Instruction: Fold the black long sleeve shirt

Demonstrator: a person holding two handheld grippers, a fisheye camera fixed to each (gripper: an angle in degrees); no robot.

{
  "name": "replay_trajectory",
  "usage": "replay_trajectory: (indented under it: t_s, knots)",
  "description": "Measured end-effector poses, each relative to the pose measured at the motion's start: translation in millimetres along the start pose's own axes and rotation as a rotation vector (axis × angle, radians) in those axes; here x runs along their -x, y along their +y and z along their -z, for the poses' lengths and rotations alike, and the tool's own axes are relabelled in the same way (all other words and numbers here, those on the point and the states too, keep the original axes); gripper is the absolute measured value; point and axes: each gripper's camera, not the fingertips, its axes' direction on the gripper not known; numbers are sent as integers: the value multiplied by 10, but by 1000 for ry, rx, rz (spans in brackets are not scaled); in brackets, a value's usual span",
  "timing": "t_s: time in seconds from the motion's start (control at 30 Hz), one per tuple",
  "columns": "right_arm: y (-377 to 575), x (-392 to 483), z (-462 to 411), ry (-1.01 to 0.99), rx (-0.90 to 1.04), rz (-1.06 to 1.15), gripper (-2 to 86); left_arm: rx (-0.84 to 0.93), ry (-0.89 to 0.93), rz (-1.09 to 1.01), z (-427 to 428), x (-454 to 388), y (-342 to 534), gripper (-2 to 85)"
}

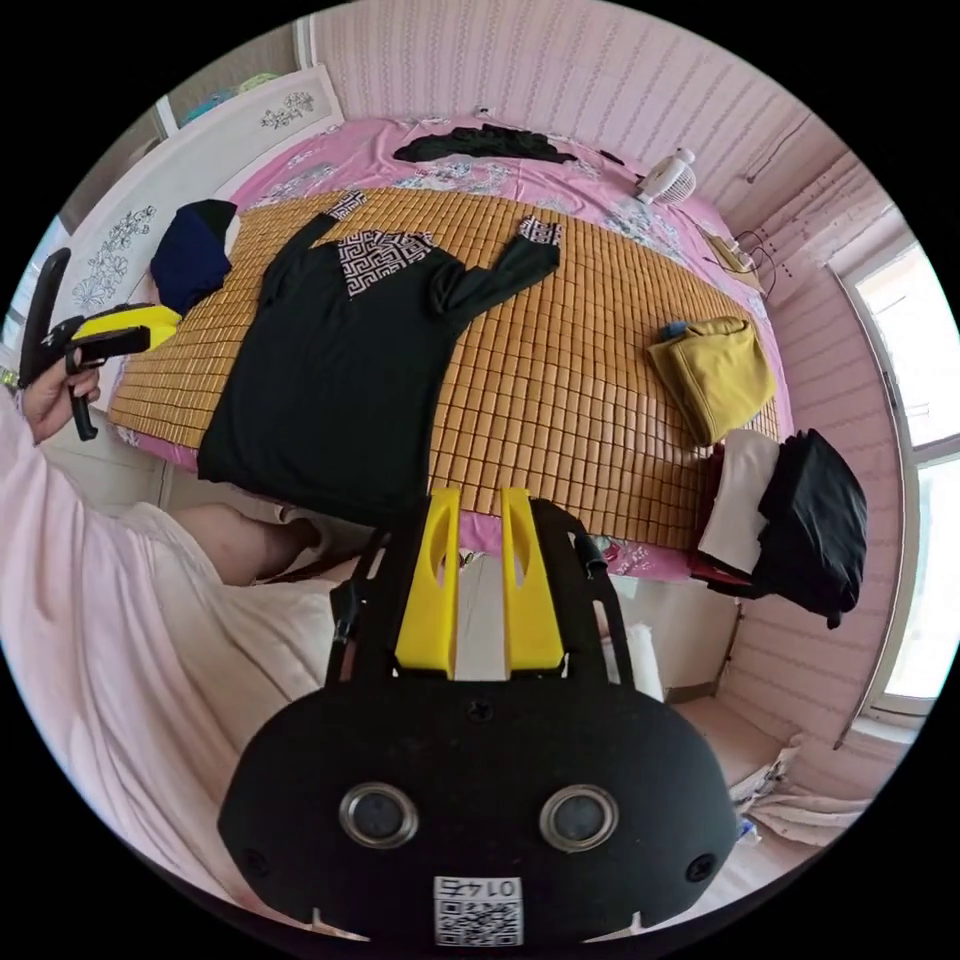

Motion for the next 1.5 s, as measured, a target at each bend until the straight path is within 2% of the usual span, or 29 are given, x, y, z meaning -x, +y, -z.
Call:
replay_trajectory:
  t_s: [0.17, 0.27, 0.47, 0.6, 0.87, 0.93, 1.07, 1.13, 1.23, 1.4, 1.5]
  knots:
    - [-350, -612, -47, -184, -106, -19, 80, -46, -157, 166, -74, -231, -313, 57]
    - [-716, -915, -181, -214, -150, 1, 82, -35, -143, 235, -306, -240, -587, 64]
    - [-1558, -1377, -788, -183, -301, -35, 98, 28, -110, 48, -1430, 109, -1502, 89]
    - [-2199, -1544, -1385, -136, -343, -59, 113, 23, -78, 12, -2284, 576, -2025, 90]
    - [-3168, -1812, -2244, -141, -302, -174, 107, -31, -113, 14, -3489, 1022, -2947, 90]
    - [-3273, -1882, -2420, -211, -234, -170, 50, -14, -109, 26, -3701, 1058, -3089, 88]
    - [-3126, -1949, -2314, -211, -234, -122, -3, 76, -142, -3, -4173, 1055, -3326, 73]
    - [-2732, -2076, -1959, -264, -369, -166, -7, 81, -146, -23, -4248, 1032, -3384, 61]
    - [-2126, -2165, -1484, -244, -418, -229, -9, 99, -149, -34, -4291, 990, -3463, 11]
    - [-1394, -2228, -824, -138, -341, -304, -8, -16, -122, -73, -4076, 848, -3592, -8]
    - [-1331, -2457, -916, -108, -349, -300, -5, -46, -93, -77, -4085, 820, -3674, -10]
